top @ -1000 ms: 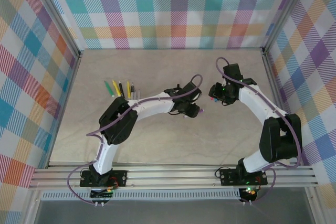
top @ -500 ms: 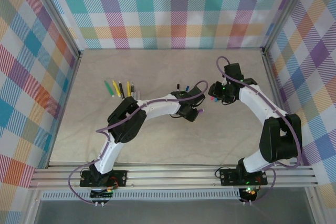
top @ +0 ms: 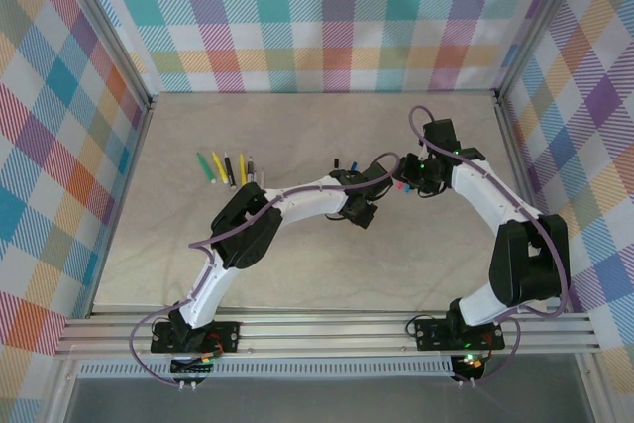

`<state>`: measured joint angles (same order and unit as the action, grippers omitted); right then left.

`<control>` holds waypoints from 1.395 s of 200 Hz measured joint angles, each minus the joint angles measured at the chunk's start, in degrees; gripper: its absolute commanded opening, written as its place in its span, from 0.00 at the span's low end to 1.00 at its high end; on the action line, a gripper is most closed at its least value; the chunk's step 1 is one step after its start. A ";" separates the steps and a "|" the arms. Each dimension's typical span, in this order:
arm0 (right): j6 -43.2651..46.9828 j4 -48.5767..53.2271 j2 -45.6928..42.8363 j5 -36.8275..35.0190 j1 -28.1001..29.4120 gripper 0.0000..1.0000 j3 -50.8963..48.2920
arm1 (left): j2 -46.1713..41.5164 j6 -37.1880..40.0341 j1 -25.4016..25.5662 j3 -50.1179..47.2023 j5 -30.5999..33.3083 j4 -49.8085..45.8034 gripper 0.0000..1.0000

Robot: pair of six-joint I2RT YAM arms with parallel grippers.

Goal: Open the pen caps

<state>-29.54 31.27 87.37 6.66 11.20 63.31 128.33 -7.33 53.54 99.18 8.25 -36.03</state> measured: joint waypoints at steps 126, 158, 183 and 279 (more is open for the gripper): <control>-5.68 -10.25 9.07 15.98 0.00 0.45 -3.82 | -8.76 0.98 -7.21 -9.77 -8.79 2.23 0.00; -7.93 -14.03 10.99 20.39 0.20 0.49 -4.33 | -11.10 0.94 -8.79 -11.13 -12.63 3.54 0.00; -9.46 -16.31 11.96 22.73 1.01 0.53 -4.37 | -11.96 0.87 -9.03 -11.30 -15.13 4.26 0.00; -12.48 -19.67 16.26 24.94 5.35 0.45 -2.75 | -14.19 0.55 -9.03 -11.30 -19.39 4.90 0.00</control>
<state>-42.02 11.60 103.63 31.59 16.56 60.55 114.15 -6.79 44.51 87.88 -11.14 -31.14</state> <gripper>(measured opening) 0.503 0.049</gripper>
